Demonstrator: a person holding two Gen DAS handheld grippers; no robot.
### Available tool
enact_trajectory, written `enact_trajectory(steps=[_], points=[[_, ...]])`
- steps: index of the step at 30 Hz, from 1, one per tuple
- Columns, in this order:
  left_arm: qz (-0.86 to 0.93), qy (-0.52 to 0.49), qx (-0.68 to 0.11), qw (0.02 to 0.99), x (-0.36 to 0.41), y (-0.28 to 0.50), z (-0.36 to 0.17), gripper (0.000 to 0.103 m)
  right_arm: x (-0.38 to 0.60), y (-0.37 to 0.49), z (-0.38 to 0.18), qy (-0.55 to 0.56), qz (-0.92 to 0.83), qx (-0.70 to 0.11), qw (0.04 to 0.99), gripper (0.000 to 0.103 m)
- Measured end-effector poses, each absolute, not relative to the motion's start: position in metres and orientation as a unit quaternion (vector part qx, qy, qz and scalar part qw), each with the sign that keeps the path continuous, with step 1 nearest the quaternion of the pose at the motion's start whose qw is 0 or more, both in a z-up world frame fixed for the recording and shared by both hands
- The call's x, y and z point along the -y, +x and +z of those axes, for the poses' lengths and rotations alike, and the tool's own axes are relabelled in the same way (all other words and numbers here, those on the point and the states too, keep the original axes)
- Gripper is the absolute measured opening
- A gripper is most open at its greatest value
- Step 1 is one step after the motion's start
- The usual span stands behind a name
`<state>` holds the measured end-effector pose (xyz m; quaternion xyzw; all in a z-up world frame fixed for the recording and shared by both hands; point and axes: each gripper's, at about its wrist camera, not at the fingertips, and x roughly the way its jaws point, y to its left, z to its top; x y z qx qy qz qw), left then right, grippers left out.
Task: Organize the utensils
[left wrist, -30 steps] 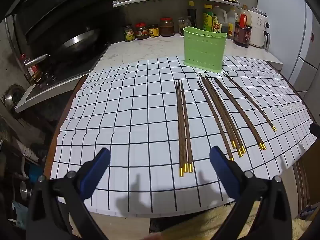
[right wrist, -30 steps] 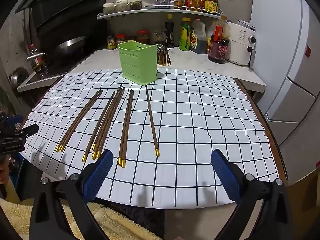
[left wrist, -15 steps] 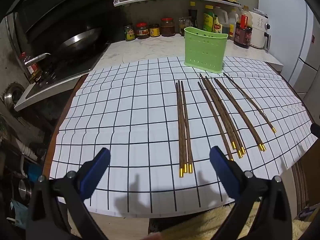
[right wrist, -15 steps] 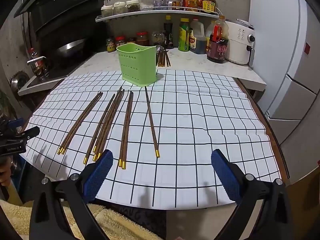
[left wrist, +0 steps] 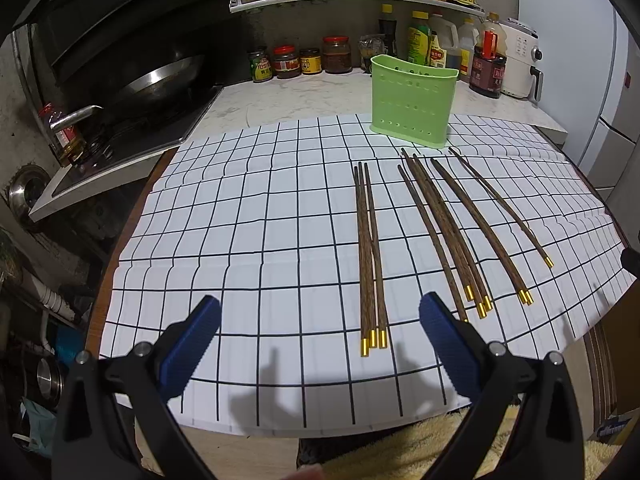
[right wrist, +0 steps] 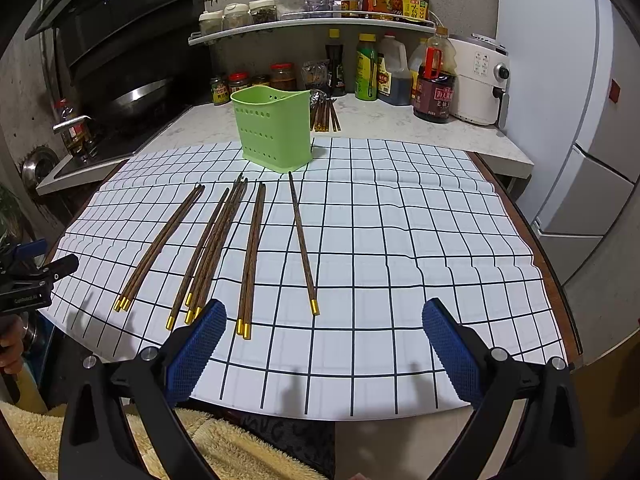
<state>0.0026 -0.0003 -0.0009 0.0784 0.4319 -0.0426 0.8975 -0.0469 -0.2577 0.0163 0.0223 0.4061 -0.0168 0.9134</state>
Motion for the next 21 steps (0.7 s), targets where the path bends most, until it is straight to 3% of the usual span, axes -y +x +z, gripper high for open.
enact_trajectory(steps=[21], points=[[-0.044, 0.075, -0.433, 0.897, -0.0035, 0.0041, -0.0018, 0.097, 0.2592, -0.0444, 0.0152, 0.027, -0.016, -0.407, 0.913, 0.097]])
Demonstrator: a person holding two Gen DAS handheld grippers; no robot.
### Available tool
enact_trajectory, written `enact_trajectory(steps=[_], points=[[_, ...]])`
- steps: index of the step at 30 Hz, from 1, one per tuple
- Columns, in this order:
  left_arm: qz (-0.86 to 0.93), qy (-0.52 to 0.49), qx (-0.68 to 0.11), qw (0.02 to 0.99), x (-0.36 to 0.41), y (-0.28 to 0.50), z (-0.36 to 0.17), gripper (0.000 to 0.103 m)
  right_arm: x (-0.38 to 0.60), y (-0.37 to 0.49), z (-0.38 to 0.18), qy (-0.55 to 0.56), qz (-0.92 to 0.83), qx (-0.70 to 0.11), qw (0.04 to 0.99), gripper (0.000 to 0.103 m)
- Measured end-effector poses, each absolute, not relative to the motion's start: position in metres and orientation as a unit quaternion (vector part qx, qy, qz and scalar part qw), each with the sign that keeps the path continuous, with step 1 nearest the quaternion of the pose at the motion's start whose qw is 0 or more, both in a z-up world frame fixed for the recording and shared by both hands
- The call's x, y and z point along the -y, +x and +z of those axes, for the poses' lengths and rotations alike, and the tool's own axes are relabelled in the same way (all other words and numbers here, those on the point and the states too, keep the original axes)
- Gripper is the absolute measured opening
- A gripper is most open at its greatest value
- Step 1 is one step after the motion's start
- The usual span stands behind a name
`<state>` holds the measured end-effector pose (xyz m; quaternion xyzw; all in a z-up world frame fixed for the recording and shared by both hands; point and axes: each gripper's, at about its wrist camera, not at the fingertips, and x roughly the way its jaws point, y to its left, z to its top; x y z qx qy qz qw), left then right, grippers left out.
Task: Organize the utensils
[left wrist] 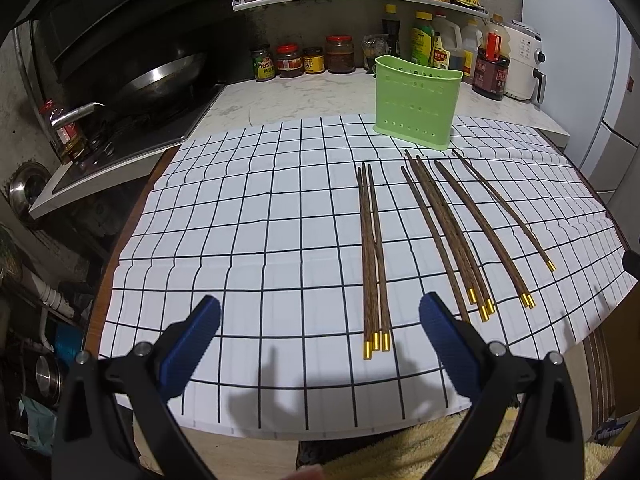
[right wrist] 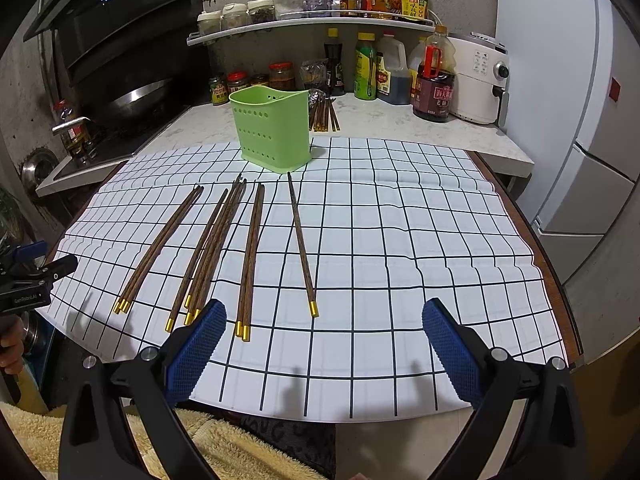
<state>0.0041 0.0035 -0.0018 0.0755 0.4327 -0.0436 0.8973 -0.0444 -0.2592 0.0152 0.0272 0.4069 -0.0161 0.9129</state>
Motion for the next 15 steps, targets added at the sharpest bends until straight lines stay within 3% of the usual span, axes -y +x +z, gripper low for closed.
enact_trajectory(steps=[15], points=[[-0.041, 0.072, -0.433, 0.898, -0.0076, 0.0071, -0.0013, 0.097, 0.2602, -0.0443, 0.0154, 0.027, -0.017, -0.407, 0.913, 0.097]])
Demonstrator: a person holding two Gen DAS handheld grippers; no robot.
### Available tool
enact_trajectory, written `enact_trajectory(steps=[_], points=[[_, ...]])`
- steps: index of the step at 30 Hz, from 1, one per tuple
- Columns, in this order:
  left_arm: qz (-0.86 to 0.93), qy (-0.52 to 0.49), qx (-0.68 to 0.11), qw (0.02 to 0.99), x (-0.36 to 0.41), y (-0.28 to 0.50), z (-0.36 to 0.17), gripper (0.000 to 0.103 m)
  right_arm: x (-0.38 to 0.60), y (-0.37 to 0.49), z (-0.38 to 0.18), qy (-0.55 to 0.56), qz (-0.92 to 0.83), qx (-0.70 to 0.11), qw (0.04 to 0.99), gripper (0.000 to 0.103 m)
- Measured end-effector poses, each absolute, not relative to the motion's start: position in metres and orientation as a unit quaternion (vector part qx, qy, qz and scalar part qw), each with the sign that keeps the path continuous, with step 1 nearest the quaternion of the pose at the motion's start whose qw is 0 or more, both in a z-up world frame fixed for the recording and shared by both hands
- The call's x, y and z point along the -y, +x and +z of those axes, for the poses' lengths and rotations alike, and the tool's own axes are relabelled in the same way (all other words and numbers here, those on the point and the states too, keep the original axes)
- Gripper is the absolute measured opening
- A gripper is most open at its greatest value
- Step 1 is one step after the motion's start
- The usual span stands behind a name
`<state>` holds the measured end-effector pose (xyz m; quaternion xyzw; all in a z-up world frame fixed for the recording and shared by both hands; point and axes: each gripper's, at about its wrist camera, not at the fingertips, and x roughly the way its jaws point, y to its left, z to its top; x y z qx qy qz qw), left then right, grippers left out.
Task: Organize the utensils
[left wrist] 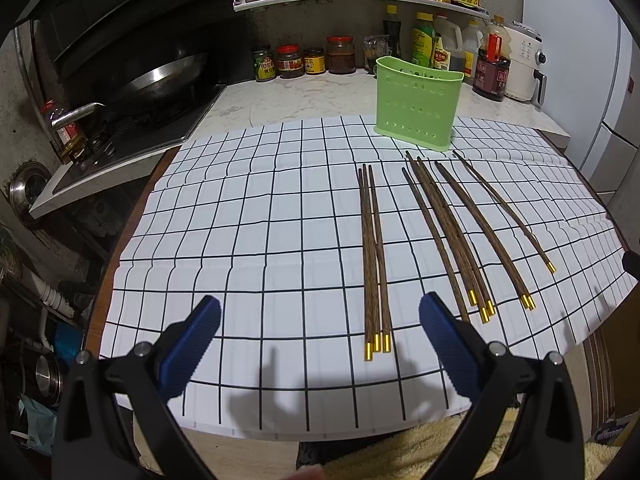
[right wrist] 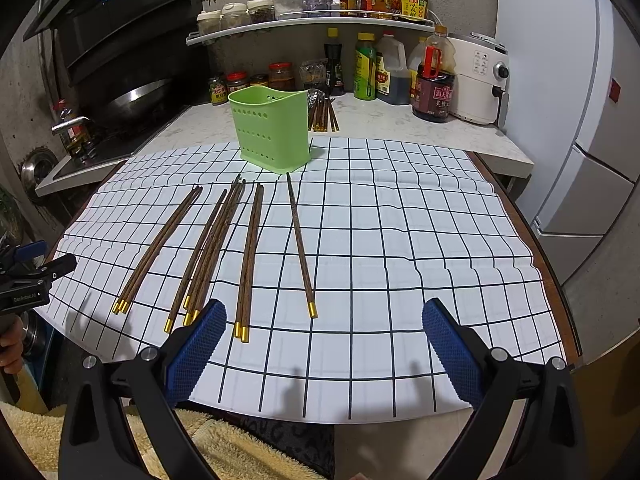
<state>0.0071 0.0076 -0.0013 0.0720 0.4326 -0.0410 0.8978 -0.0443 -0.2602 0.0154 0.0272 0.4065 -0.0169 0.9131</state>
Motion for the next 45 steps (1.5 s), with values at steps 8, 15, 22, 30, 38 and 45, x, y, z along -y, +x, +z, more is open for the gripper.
enact_trajectory(steps=[8, 15, 22, 30, 38, 45], points=[[-0.04, 0.071, -0.432, 0.898, -0.008, 0.006, 0.0, 0.097, 0.26, -0.044, 0.016, 0.027, -0.017, -0.407, 0.913, 0.097], [-0.04, 0.072, -0.433, 0.898, -0.008, 0.007, -0.001, 0.097, 0.26, -0.044, 0.016, 0.028, -0.017, -0.406, 0.913, 0.097], [-0.04, 0.071, -0.433, 0.898, -0.01, 0.006, -0.001, 0.097, 0.26, -0.044, 0.016, 0.027, -0.018, -0.406, 0.913, 0.097], [-0.039, 0.071, -0.434, 0.897, -0.012, 0.006, -0.002, 0.097, 0.26, -0.044, 0.016, 0.027, -0.018, -0.406, 0.913, 0.097], [-0.031, 0.063, -0.453, 0.889, -0.016, 0.016, -0.017, 0.097, 0.265, -0.039, 0.012, 0.03, -0.023, -0.404, 0.914, 0.097], [-0.03, 0.048, -0.482, 0.875, -0.024, 0.034, -0.042, 0.097, 0.264, -0.025, -0.004, 0.024, -0.016, -0.391, 0.92, 0.097]])
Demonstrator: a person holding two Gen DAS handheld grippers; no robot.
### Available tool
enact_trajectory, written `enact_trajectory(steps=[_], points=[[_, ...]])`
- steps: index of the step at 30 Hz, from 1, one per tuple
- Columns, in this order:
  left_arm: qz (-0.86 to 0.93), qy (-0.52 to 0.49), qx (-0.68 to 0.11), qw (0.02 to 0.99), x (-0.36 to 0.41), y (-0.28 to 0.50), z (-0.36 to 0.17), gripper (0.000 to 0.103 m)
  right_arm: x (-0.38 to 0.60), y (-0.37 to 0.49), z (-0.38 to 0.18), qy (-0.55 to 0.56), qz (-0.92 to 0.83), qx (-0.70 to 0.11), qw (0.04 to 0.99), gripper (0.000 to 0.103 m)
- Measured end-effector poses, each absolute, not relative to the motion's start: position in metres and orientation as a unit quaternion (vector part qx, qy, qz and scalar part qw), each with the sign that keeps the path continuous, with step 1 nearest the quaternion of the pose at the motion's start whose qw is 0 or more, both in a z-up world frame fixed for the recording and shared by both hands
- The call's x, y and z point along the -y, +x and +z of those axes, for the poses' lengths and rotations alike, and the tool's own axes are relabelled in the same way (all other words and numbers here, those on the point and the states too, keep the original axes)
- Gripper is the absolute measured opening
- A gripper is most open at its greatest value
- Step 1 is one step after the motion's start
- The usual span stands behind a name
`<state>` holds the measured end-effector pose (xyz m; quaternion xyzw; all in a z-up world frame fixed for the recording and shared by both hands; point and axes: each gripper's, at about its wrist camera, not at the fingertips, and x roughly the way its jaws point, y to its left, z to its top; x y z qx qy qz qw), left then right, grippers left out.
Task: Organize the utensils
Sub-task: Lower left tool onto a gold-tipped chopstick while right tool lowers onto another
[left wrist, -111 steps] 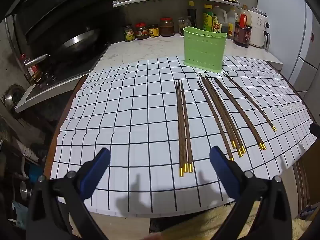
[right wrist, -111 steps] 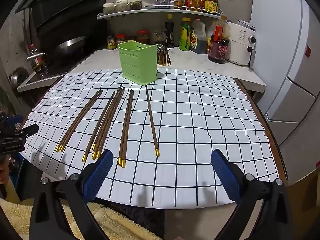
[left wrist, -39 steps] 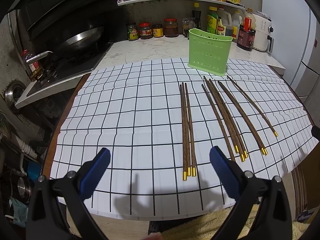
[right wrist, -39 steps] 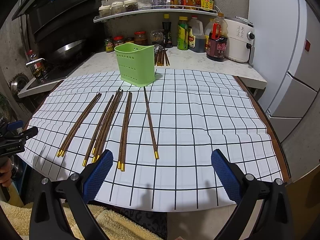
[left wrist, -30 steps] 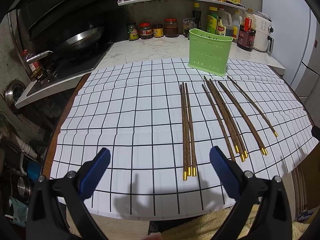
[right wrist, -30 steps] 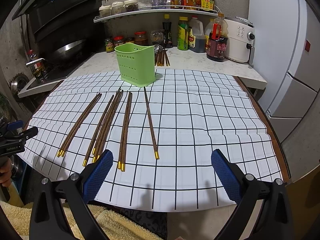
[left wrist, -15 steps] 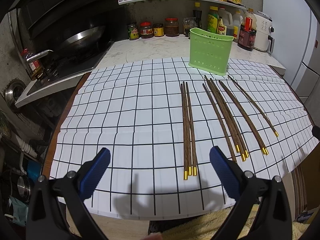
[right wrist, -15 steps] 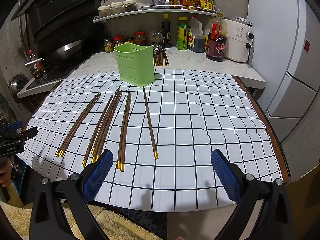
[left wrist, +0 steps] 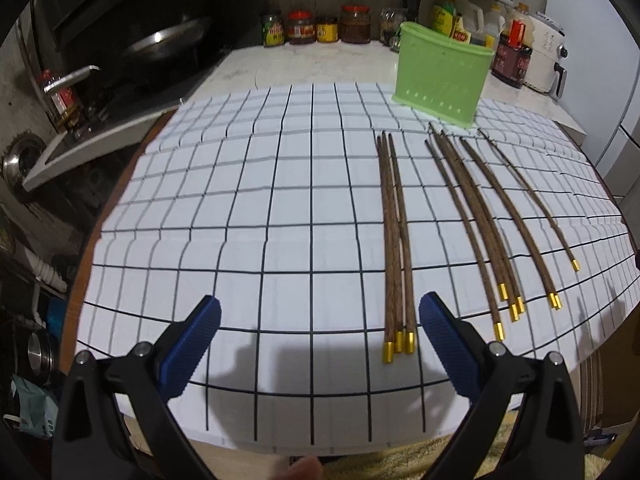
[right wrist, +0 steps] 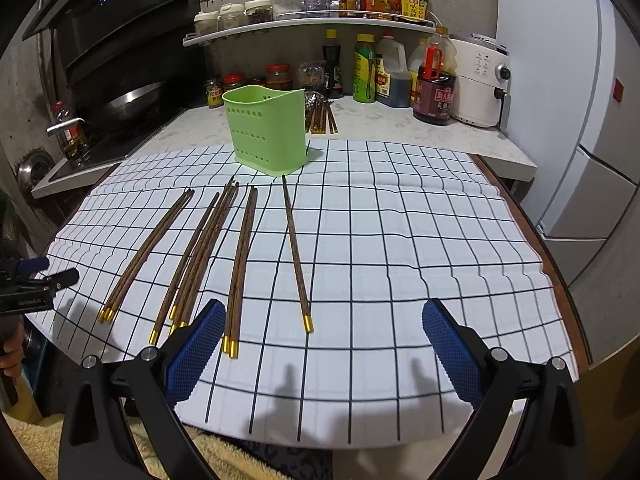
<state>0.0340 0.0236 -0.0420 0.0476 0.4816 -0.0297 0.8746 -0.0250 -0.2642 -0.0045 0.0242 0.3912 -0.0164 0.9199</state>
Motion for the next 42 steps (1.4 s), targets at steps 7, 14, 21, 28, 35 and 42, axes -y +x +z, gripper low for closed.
enact_trajectory(steps=[7, 14, 21, 28, 35, 42], points=[[-0.049, 0.037, -0.51, 0.858, -0.025, 0.048, -0.07, 0.083, 0.264, -0.004, -0.028, 0.037, 0.003, -0.386, 0.922, 0.097], [-0.077, 0.029, -0.513, 0.855, -0.016, 0.062, -0.08, 0.071, 0.261, 0.017, -0.045, 0.053, 0.018, -0.406, 0.912, 0.096], [-0.078, 0.038, -0.523, 0.848, -0.007, 0.075, -0.09, 0.066, 0.261, 0.028, -0.053, 0.046, 0.001, -0.407, 0.912, 0.095], [-0.071, 0.058, -0.52, 0.849, -0.004, 0.074, -0.09, 0.066, 0.261, 0.035, -0.061, 0.047, 0.003, -0.413, 0.909, 0.093], [-0.048, 0.067, -0.521, 0.85, -0.011, 0.084, -0.095, 0.066, 0.261, 0.04, -0.064, 0.047, 0.005, -0.414, 0.909, 0.091], [-0.091, 0.073, -0.51, 0.852, -0.003, 0.07, -0.096, 0.057, 0.26, 0.042, -0.083, 0.038, 0.014, -0.445, 0.895, 0.054]])
